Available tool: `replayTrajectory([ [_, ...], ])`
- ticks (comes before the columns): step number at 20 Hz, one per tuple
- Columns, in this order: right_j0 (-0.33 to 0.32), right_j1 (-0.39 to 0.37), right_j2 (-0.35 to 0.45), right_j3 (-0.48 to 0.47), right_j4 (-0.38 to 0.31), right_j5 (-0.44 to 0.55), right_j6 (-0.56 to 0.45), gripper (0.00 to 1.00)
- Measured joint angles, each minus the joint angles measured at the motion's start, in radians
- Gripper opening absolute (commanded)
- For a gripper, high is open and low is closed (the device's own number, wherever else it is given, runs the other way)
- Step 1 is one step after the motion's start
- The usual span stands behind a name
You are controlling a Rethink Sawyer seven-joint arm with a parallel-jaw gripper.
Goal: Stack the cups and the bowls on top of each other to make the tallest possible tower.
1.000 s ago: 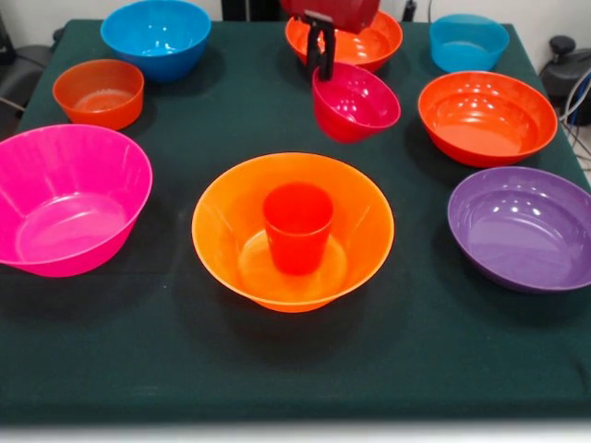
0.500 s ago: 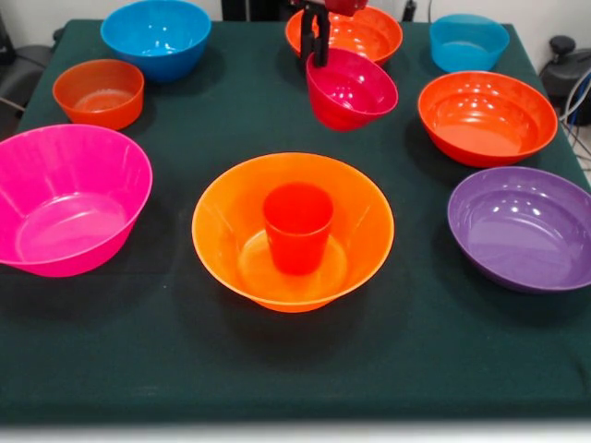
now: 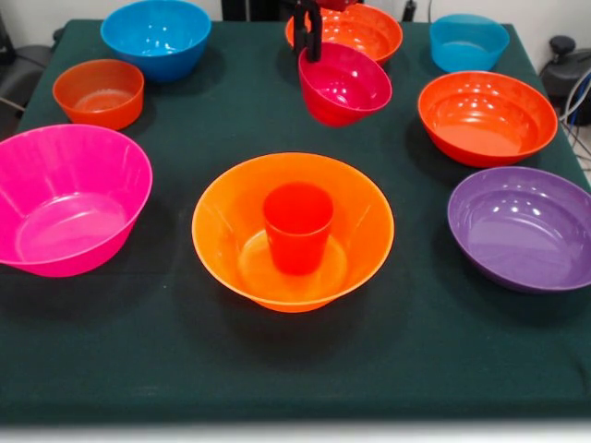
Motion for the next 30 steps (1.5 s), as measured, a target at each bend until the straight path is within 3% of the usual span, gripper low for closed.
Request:
replayTrajectory([
  [9, -0.067, -0.034, 0.07, 0.001, 0.0, 0.063, 0.0, 0.0],
  [30, -0.103, -0.032, 0.139, -0.092, -0.015, 0.077, 0.0, 0.0],
])
